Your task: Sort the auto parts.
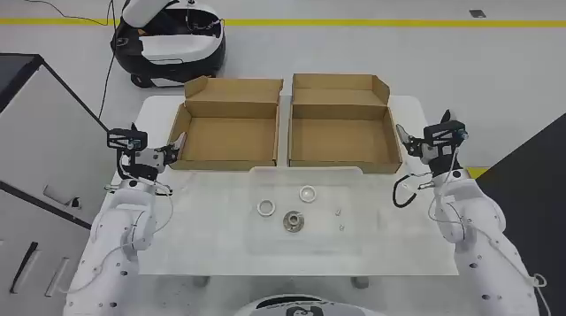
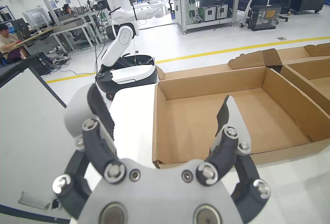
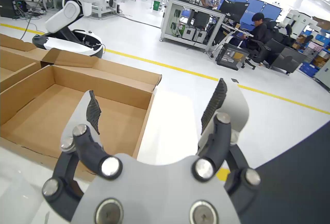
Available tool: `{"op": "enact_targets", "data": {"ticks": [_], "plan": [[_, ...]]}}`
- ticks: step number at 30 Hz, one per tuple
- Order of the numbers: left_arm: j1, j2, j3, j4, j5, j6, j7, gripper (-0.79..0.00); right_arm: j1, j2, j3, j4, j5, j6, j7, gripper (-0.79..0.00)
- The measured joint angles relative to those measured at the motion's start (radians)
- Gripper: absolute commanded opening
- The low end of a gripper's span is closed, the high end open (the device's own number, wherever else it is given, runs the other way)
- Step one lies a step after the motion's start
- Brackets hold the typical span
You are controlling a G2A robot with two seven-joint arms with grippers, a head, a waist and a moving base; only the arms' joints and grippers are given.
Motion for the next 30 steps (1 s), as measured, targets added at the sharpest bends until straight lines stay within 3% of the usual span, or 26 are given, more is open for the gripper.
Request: {"op": "enact_targets", "data": {"ticks": [6, 14, 22, 30], "plan": [[0.0, 0.0, 0.0, 0.0, 0.0, 0.0, 0.0, 0.0, -0.039, 0.011, 0.068, -0.114, 0.03, -0.145, 0.077, 0.0], [0.0, 0.0, 0.0, 0.0, 0.0, 0.0, 0.0, 0.0, -0.053, 0.034, 0.182, -0.272, 0.08, -0.4, 0.272, 0.0], [0.0, 0.0, 0.0, 0.0, 0.0, 0.0, 0.0, 0.0, -0.001, 0.06, 0.254, -0.353, 0.161, -0.627, 0.495, 0.0], [0.0, 0.0, 0.0, 0.0, 0.0, 0.0, 0.0, 0.0, 0.067, 0.091, 0.25, -0.404, 0.266, -0.813, 0.71, 0.0]]}}
